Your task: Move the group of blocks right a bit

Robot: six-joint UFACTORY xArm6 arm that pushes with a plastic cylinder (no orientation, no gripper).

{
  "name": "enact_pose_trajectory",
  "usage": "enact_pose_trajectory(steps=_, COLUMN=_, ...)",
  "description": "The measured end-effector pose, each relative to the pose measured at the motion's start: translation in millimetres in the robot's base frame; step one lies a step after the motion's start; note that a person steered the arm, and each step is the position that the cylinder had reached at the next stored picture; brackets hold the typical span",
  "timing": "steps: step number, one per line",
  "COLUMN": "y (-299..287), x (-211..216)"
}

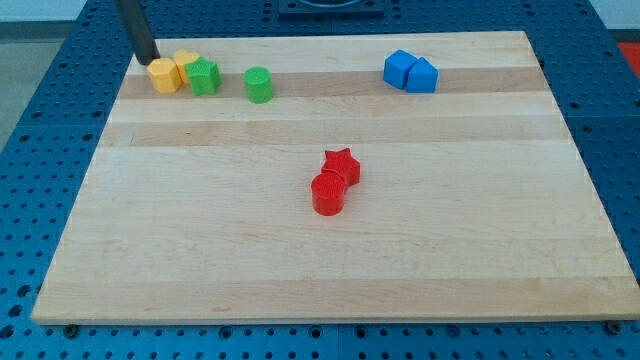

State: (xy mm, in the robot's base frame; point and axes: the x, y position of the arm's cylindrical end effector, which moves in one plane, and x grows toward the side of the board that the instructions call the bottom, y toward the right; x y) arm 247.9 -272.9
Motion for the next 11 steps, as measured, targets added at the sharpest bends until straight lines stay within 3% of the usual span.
enact_pose_trajectory(steps=3, y=-1.5, x=42.4)
enact_pose_trajectory(steps=7, y=44.5, x=17.3)
enact_pose_trajectory(steps=11, y=63.7, x=30.9)
